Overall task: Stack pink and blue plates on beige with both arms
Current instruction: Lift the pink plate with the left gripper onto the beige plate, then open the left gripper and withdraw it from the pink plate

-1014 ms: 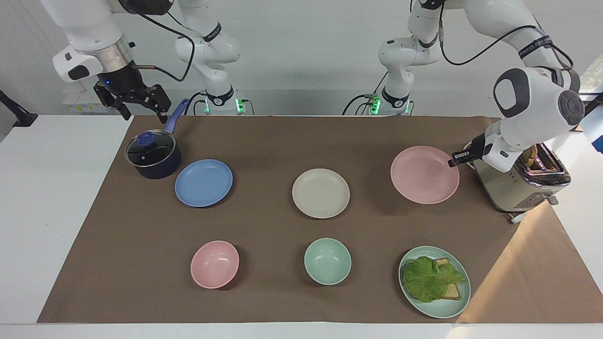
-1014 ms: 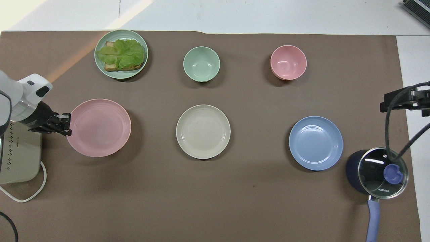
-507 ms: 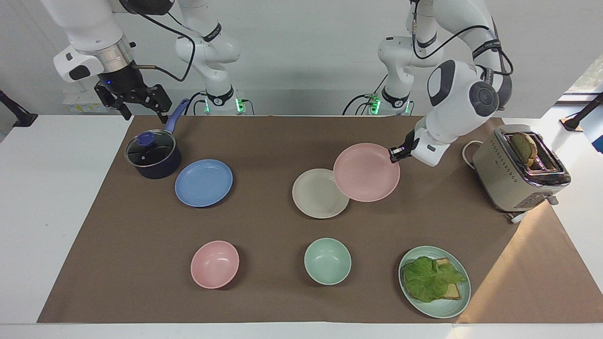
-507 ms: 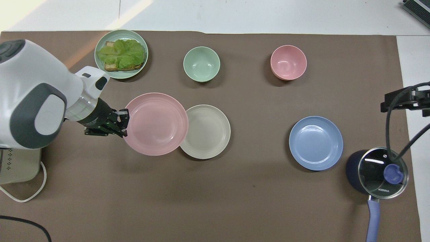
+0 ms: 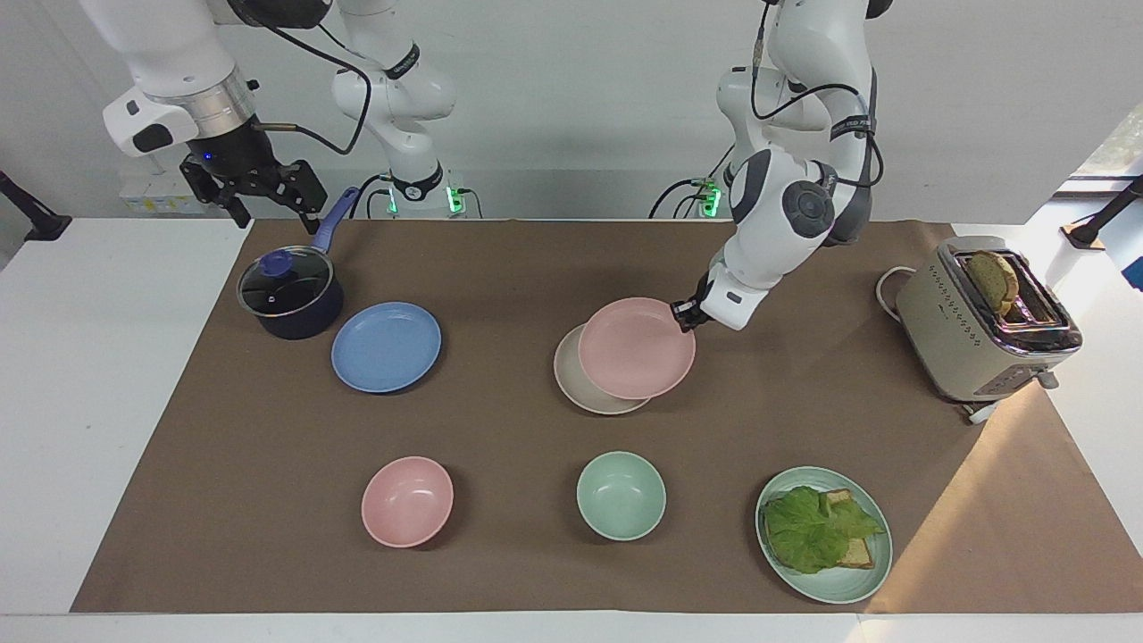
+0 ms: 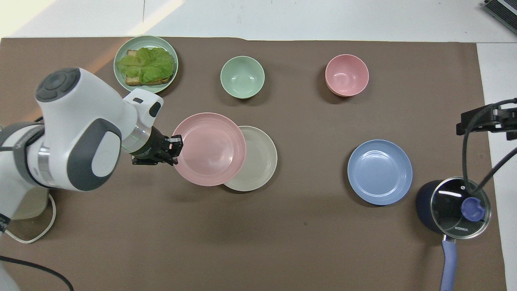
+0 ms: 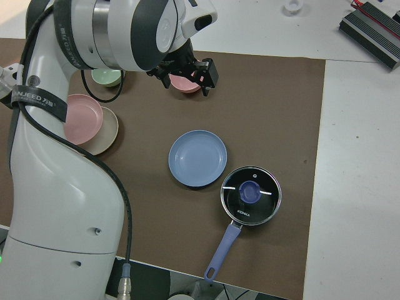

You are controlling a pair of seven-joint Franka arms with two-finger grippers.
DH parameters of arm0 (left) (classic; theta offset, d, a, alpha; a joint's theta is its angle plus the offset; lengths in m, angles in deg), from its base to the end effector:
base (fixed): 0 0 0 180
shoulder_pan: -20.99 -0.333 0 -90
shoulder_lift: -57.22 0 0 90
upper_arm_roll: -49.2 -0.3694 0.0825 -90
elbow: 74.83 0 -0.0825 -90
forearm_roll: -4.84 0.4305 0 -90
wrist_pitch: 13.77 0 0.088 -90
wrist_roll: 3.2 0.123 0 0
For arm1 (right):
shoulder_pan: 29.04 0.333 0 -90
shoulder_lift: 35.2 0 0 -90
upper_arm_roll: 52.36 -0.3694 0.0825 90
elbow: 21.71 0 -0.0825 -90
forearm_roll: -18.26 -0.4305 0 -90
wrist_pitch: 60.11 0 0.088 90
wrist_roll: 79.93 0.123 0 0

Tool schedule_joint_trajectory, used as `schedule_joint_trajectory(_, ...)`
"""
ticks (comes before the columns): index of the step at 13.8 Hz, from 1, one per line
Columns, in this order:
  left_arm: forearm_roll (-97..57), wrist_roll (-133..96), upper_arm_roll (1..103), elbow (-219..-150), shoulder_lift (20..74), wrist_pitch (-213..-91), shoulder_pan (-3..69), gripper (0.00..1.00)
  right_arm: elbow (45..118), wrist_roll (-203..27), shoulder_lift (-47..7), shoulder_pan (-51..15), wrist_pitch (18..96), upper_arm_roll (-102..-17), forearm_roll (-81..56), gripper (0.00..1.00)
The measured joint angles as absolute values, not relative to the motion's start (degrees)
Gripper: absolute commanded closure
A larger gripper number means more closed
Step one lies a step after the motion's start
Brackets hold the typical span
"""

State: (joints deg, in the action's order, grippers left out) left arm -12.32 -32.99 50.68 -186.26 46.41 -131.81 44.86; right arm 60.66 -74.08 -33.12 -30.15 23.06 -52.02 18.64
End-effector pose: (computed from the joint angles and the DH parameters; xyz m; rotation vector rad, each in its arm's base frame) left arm 0.5691 -0.2909 0.3940 2.9098 0.3348 -0.2751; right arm 0.6014 -0.0160 0.6980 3.1273 -0.2006 -0.0346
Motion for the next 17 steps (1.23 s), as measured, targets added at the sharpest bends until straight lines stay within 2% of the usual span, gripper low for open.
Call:
schedule_joint_trajectory(4,-12.39,-33.88,50.67,-186.97,44.10,-136.73,47.18,1.00,60.66,-74.08,-33.12,-30.15,23.06,-52.02,18.64,0.00)
schedule_joint_trajectory(5,-12.39,-33.88,50.56,-186.99,44.09,-136.83,47.18,0.78,60.66,-74.08,-33.12,-30.15,23.06,-52.02,18.64,0.00)
schedule_joint_trajectory(6,-12.39,-33.86,50.46,-186.99,44.09,-136.90,47.18,0.44,60.66,-74.08,-33.12,-30.15,23.06,-52.02,18.64,0.00)
schedule_joint_trajectory(7,-12.39,-33.85,50.35,-186.99,44.09,-136.96,47.18,0.05,60.66,-74.08,-33.12,-30.15,23.06,-52.03,18.64,0.00)
schedule_joint_trajectory(8,-12.39,-33.84,50.23,-186.98,44.09,-136.99,47.17,0.00,60.66,-74.08,-33.12,-30.15,23.06,-52.03,18.64,0.00)
schedule_joint_trajectory(14,-12.34,-33.19,49.39,-186.94,44.10,-137.15,46.68,0.00,60.66,-74.08,-33.12,-30.15,23.06,-52.03,18.64,0.00)
schedule_joint_trajectory(17,-9.07,-29.23,48.70,-186.42,44.27,-136.11,42.29,0.00,60.67,-74.08,-33.12,-30.15,23.08,-52.01,18.64,0.00)
